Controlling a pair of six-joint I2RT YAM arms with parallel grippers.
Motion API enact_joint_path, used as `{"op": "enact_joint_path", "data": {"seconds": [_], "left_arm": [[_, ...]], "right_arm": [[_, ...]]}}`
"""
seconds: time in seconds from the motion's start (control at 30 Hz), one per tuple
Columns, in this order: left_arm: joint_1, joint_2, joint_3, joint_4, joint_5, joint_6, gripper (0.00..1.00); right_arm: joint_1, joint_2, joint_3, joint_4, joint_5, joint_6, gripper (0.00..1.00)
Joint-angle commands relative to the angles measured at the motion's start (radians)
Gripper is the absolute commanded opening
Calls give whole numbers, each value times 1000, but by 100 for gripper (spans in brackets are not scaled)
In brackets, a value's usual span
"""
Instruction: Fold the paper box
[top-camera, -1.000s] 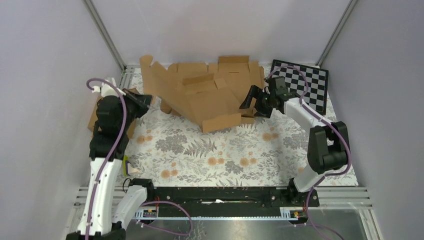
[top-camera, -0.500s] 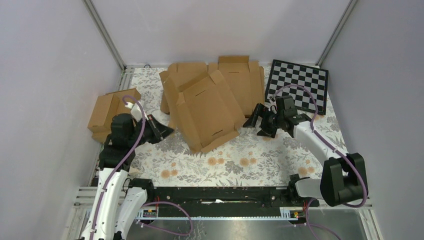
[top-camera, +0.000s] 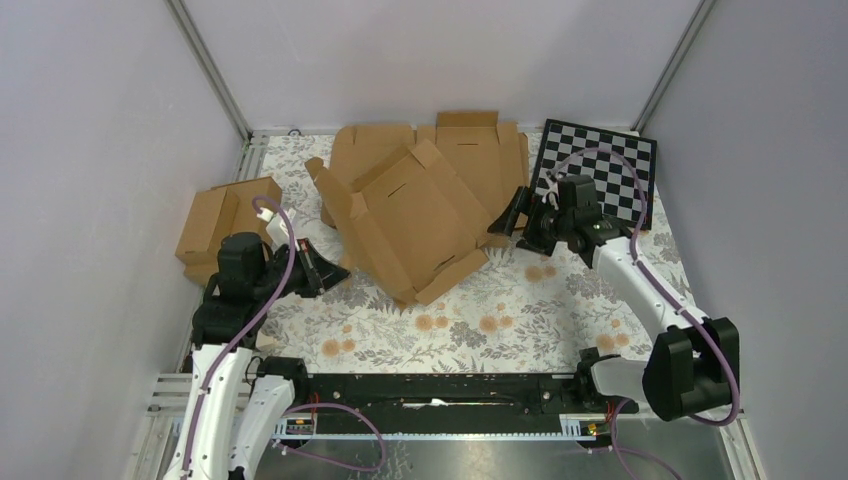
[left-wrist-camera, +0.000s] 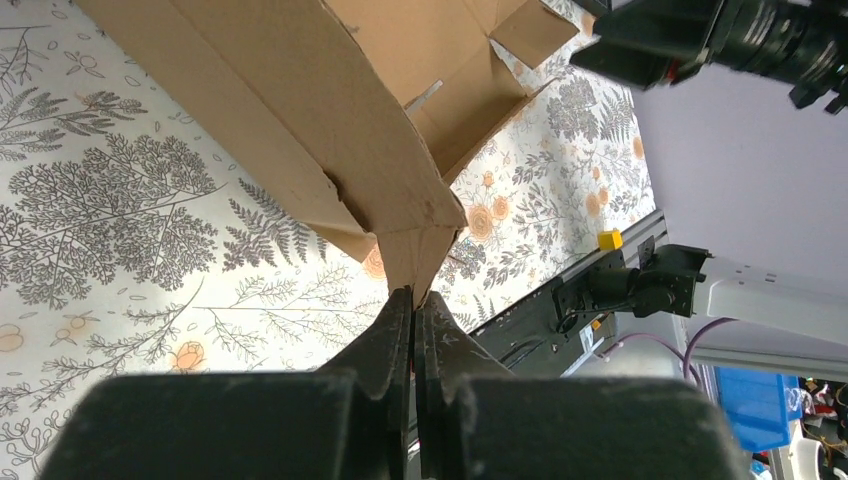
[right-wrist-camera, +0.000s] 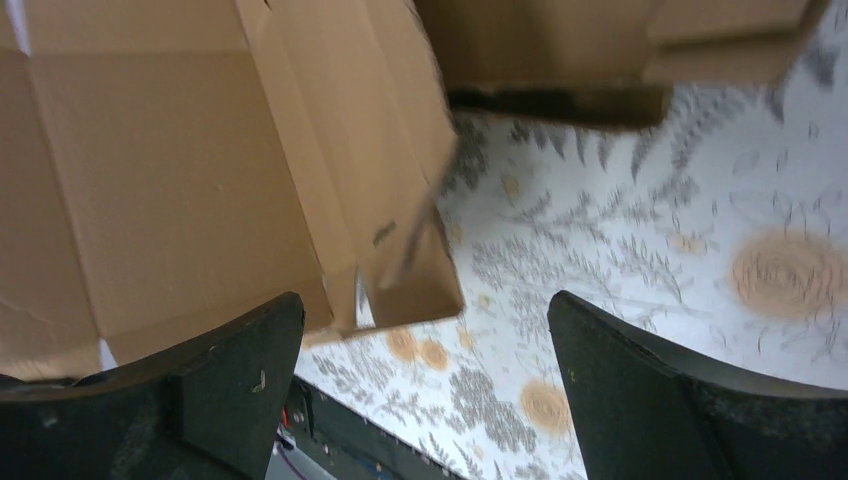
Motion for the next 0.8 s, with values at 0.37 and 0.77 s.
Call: {"op": "enact_joint_path", "data": {"seconds": [0.37,0.77], "left_arm": [[-3,-95,-50,-54,-60,30,4],[-1,-124,-115,-37,-271,-116,99]], "right_arm": [[23,496,472,-41,-35,-241,85],[105,567,492,15,-83,-249,9]]}}
